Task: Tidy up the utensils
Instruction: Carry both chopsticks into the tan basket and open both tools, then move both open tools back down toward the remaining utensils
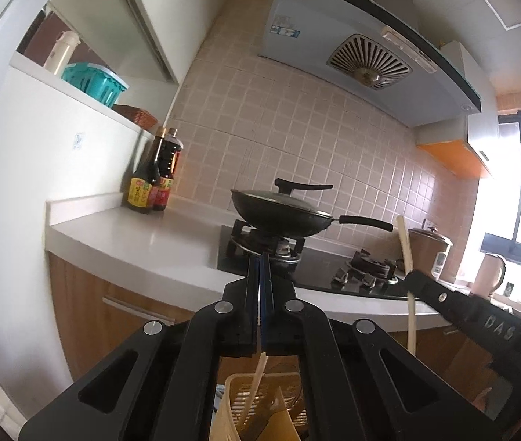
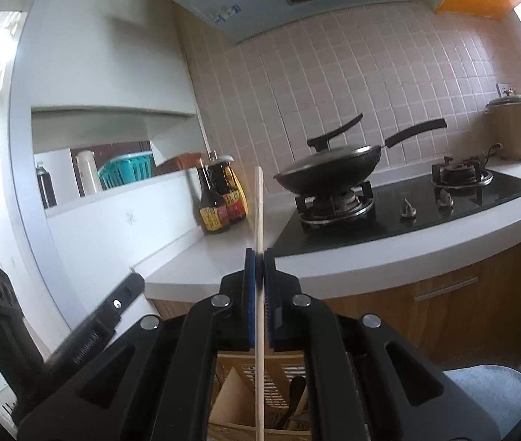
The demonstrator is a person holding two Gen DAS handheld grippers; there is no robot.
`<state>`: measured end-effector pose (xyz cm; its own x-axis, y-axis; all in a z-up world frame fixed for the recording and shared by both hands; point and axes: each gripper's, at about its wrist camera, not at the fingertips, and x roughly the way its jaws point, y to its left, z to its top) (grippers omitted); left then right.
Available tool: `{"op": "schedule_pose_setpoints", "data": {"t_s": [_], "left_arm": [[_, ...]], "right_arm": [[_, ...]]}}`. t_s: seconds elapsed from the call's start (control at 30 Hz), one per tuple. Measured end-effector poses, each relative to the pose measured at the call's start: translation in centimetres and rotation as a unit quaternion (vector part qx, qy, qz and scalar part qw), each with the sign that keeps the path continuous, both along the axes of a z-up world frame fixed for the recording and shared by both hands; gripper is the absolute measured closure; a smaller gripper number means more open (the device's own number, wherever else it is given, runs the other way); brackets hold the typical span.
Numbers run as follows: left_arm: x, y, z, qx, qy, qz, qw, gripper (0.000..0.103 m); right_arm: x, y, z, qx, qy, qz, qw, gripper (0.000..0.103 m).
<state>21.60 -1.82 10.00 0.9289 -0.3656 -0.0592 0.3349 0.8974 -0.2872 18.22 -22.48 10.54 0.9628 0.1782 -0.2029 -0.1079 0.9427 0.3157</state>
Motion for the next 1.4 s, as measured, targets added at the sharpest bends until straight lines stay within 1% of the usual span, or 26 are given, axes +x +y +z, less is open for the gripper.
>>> {"op": "schedule_pose_setpoints", "data": {"t_s": [0.1,0.2,0.3,0.5,0.67,0.77,0.83,0.9,0.97,1.0,1.03,1.07,1.17,1.23,1.3,1.33,1.37,1.4], "left_arm": [[-0.5,0.3,0.0,0.0,-0.001,0.0,1.0,0.103],[-1.1,0.7,0.2,0.002,-0.006,0.003,1.0,0.103],[-1.6,1.1,0.2,0.006,-0.01,0.006,0.9999,0.103],[-2.0,1.9,-0.3,0.018,-0.018,0.019,0.9995,0.103],[-1.8,2.2,-0.9,0.023,-0.015,0.018,0.9995,0.103],[-1.6,2.2,-1.1,0.023,-0.01,0.016,0.9996,0.103],[-1.7,2.2,-1.1,0.025,-0.009,0.014,0.9996,0.103],[-1.8,2.2,-1.2,0.028,-0.009,0.012,0.9995,0.103],[-2.0,2.1,-1.2,0.032,-0.008,0.009,0.9994,0.103],[-2.1,2.0,-1.2,0.034,-0.008,0.006,0.9994,0.103],[-2.2,2.0,-1.1,0.035,-0.008,0.005,0.9993,0.103],[-2.4,1.9,-1.1,0.037,-0.008,0.003,0.9993,0.103],[-3.2,2.0,-0.8,0.041,-0.01,0.002,0.9991,0.103],[-3.9,2.1,-0.5,0.043,-0.002,-0.003,0.9991,0.103],[-4.8,2.2,0.0,0.046,0.017,-0.022,0.9985,0.103],[-5.4,2.2,0.3,0.051,0.026,-0.034,0.9978,0.103],[-5.8,2.1,0.5,0.056,0.034,-0.04,0.9971,0.102],[-6.3,2.0,0.7,0.062,0.047,-0.046,0.996,0.096]], "right_arm": [[-0.8,0.3,1.0,-0.005,-0.027,-0.015,1.0,0.1],[-0.6,1.0,1.7,-0.019,-0.046,-0.031,0.998,0.1],[-0.3,1.7,0.8,-0.049,-0.067,-0.074,0.994,0.1],[-0.1,1.3,-2.5,-0.024,-0.079,-0.139,0.987,0.1],[0.6,1.1,-3.7,-0.016,-0.078,-0.154,0.985,0.1],[0.1,1.0,-4.3,-0.012,-0.083,-0.159,0.984,0.1],[-0.4,0.7,-4.4,-0.007,-0.083,-0.154,0.985,0.099],[-0.6,0.6,-4.2,-0.011,-0.071,-0.144,0.987,0.098],[-1.1,0.1,-3.7,-0.008,-0.049,-0.124,0.991,0.087],[-1.4,-0.2,-3.5,-0.006,-0.04,-0.114,0.993,0.07],[-1.8,-0.4,-3.4,-0.005,-0.036,-0.109,0.993,0.049],[-2.4,-0.7,-3.2,-0.002,-0.035,-0.108,0.994,0.045],[-4.8,-1.5,-2.4,-0.006,-0.031,-0.102,0.994,0.045],[-6.3,-2.0,-1.5,-0.014,-0.019,-0.098,0.995,0.045],[-7.8,-2.4,-0.5,-0.029,0.001,-0.091,0.995,0.045],[-8.6,-2.6,0.0,-0.044,0.02,-0.089,0.995,0.045],[-9.1,-2.8,0.4,-0.058,0.044,-0.083,0.994,0.045],[-9.5,-3.0,0.6,-0.065,0.062,-0.077,0.993,0.045]]}}
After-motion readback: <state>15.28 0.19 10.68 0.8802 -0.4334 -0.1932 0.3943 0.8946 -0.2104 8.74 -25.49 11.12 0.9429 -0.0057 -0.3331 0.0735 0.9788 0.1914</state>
